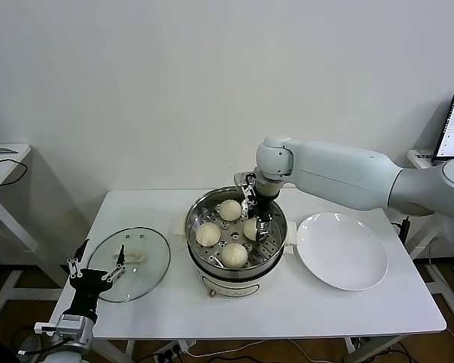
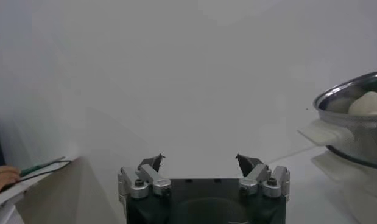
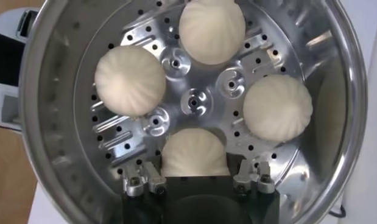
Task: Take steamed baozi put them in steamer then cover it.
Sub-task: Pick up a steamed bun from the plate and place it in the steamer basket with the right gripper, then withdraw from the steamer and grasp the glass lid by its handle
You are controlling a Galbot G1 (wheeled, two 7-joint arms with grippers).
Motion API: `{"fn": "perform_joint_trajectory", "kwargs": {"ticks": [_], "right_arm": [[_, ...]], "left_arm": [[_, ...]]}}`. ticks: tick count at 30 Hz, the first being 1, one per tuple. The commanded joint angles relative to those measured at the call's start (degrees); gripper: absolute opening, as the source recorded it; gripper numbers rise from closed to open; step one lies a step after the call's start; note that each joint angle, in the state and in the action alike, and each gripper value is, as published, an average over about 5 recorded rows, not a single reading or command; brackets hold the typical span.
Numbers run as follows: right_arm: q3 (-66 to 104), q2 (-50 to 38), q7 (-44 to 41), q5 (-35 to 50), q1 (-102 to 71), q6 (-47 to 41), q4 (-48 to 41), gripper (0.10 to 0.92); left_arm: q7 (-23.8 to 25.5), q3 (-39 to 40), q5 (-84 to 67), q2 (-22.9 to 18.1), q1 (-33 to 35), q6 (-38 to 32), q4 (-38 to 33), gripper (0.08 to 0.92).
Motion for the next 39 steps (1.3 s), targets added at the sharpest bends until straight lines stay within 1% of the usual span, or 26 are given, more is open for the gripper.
{"fn": "perform_joint_trajectory", "kwargs": {"ticks": [1,4,6,14,17,20,22,27,32,35,37,39], "right_arm": [[2.3,-0.8,-0.1,-0.3,-0.5,0.2,-0.1,0.749],[2.4,-2.6,-1.0,0.8,1.6,0.4,0.9,0.804],[2.5,-4.3,-1.8,2.1,3.7,0.7,1.8,0.818],[7.6,-14.8,-5.0,7.4,10.6,1.9,4.5,0.823],[13.9,-20.4,-4.6,7.3,7.9,2.2,5.8,0.823],[26.7,-25.6,-1.8,7.5,-0.4,2.4,7.2,0.823],[35.5,-28.9,2.8,9.1,-6.4,3.3,8.3,0.823],[48.9,-37.8,21.2,17.1,-19.5,10.9,12.1,0.823],[68.7,-45.4,36.7,24.2,-45.0,17.6,19.6,0.823],[83.2,-45.6,46.4,26.4,-62.8,21.8,22.7,0.823],[95.6,-43.3,51.8,26.9,-75.8,24.3,24.5,0.823],[105.5,-39.5,55.1,26.1,-87.4,26.5,26.8,0.823]], "left_arm": [[0.0,0.1,0.2,0.0,0.2,0.0,-0.1,0.823],[0.0,0.2,0.4,0.0,0.3,0.0,-0.2,0.823],[0.0,0.3,0.5,0.0,0.3,0.1,-0.3,0.823],[-0.1,0.5,0.6,0.1,0.6,0.3,-1.0,0.823],[-0.2,0.5,0.6,0.2,0.8,0.4,-1.3,0.823],[-0.3,0.5,0.6,0.3,0.8,0.7,-1.4,0.823],[-0.4,0.5,0.6,0.3,0.9,0.9,-1.4,0.823],[-0.7,0.8,0.5,0.5,0.8,1.6,-1.8,0.823],[-0.6,1.3,0.1,1.0,0.3,2.5,-1.8,0.823],[-0.2,1.4,0.0,1.5,-0.3,2.5,-1.2,0.823],[-0.2,1.6,-0.3,1.6,-0.9,2.4,-0.7,0.823],[-0.5,1.8,-0.7,1.6,-1.5,2.4,-0.3,0.823]]}}
